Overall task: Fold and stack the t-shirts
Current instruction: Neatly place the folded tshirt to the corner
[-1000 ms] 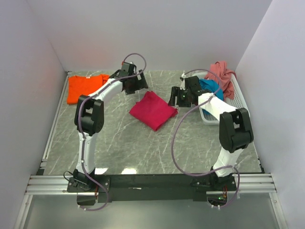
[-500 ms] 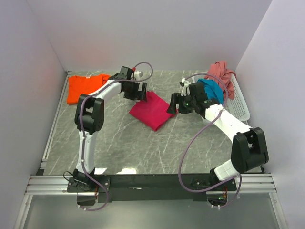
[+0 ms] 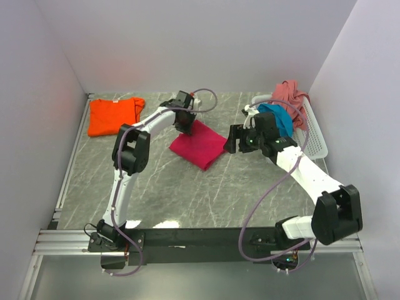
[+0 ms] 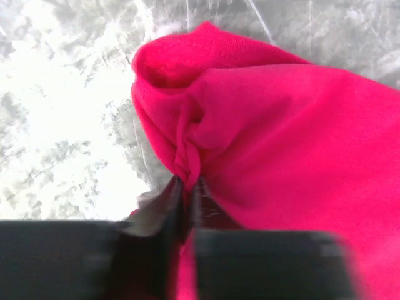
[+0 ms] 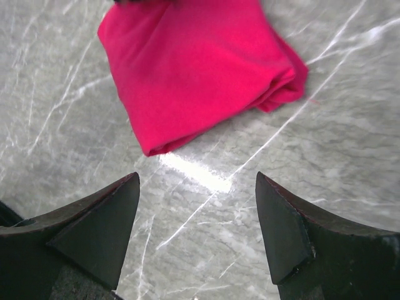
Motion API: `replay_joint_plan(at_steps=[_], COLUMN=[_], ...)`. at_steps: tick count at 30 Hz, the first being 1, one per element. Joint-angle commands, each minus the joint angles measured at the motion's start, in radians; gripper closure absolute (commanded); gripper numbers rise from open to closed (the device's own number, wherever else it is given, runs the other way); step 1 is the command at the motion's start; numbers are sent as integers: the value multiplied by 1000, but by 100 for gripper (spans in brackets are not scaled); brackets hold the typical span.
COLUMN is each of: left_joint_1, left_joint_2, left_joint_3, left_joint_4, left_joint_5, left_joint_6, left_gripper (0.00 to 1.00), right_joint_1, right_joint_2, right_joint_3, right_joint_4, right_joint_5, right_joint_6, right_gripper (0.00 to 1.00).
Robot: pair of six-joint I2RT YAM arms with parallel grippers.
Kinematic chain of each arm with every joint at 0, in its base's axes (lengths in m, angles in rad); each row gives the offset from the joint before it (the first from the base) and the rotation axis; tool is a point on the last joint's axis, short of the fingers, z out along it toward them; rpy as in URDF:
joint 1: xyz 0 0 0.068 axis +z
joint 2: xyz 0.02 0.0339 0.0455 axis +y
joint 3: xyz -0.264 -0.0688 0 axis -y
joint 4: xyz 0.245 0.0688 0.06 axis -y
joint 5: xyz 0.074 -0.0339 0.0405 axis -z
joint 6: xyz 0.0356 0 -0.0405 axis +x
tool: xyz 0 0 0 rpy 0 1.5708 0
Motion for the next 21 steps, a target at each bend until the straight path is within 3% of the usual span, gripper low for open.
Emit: replay_joint_plan(at_steps=[1, 3, 7, 14, 21], left_joint_1=[-37, -40, -14, 113, 201], left_joint_2=[19, -7, -114, -254, -268], left_joint_3=[-35, -38, -75, -138, -123], left_joint_4=[-66, -52, 34, 123, 209], left_joint_5=[-163, -186, -482, -596, -660], left_joint_6=[-19, -53, -167, -113, 28], left_gripper=[100, 100, 99, 99, 100], right_joint_1=[-3, -5, -8, -9, -9], right_joint_2=[-71, -92, -114, -109, -91], right_joint_3=[-17, -25, -44, -48, -40], right_joint_4=[25, 24, 44, 47, 53], right_joint_5=[69, 97, 162, 222, 241], right_joint_6=[-12, -12, -9, -7, -13], right_gripper=[19, 19, 19, 19, 19])
